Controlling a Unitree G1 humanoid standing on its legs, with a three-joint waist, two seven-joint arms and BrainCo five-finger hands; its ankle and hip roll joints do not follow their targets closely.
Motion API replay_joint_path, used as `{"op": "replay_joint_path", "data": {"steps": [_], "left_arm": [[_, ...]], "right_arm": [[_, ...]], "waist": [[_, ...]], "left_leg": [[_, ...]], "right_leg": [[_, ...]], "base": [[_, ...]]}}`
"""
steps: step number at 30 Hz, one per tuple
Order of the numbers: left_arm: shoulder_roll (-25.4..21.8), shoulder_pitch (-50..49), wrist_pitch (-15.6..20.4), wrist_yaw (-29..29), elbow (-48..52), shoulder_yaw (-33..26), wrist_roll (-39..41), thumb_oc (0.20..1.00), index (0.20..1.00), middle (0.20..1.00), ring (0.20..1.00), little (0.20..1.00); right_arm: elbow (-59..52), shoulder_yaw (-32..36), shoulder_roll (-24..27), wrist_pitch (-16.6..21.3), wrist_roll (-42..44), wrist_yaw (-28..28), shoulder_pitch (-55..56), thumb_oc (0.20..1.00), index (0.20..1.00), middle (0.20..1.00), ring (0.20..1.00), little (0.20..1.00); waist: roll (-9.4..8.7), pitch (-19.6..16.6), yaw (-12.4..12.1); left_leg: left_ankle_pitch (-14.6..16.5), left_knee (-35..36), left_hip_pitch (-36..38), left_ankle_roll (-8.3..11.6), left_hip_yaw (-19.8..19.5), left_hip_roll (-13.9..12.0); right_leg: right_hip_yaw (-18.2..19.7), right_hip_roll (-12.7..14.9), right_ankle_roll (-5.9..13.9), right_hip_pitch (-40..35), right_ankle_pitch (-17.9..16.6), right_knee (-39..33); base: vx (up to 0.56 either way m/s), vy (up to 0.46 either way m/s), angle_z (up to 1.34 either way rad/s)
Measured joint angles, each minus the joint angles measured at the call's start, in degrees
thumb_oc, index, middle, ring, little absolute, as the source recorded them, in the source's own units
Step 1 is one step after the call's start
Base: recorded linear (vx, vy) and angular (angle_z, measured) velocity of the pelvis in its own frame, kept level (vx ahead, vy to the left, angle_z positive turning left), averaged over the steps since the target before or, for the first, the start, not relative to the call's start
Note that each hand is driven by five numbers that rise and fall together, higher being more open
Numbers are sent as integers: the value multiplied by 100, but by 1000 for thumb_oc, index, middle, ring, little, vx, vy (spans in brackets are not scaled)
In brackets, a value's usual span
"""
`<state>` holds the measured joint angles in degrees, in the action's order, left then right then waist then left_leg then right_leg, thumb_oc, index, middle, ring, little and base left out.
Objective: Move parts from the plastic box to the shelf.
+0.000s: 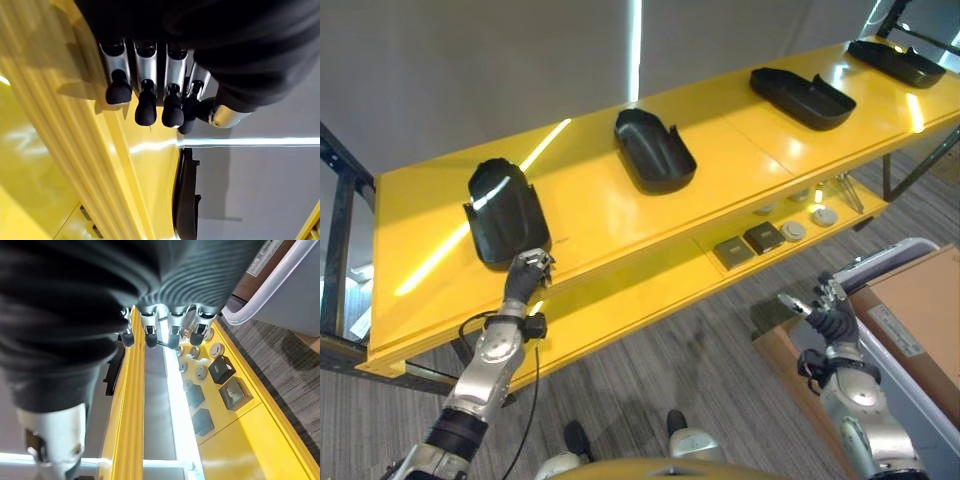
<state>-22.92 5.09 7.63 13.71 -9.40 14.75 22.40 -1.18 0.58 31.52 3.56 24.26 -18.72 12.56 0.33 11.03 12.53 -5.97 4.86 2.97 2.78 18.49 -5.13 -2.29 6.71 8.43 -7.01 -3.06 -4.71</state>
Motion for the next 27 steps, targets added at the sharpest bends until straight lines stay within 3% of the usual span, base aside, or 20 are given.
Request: {"op": "replay_joint_path", "data": {"steps": [13,27], "left_arm": [[-18,259,167,269,-529,-138,-16,200,200,200,200,200],[-65,580,164,469,-1044,-389,-13,200,200,200,200,200]], "right_arm": [[23,1,0,0,0,121,-4,1000,1000,1000,1000,1000],[29,-49,2,-4,-104,251,-159,1000,1000,1000,1000,1000]], "waist": [[-53,86,7],[-42,96,171]], "left_leg": [[50,0,128,-22,39,-6],[39,-1,147,10,82,-6]], "right_leg": [[11,-1,6,-106,13,1],[26,2,-28,-98,-14,4]], "base": [[9,2,-1],[10,6,0]]}}
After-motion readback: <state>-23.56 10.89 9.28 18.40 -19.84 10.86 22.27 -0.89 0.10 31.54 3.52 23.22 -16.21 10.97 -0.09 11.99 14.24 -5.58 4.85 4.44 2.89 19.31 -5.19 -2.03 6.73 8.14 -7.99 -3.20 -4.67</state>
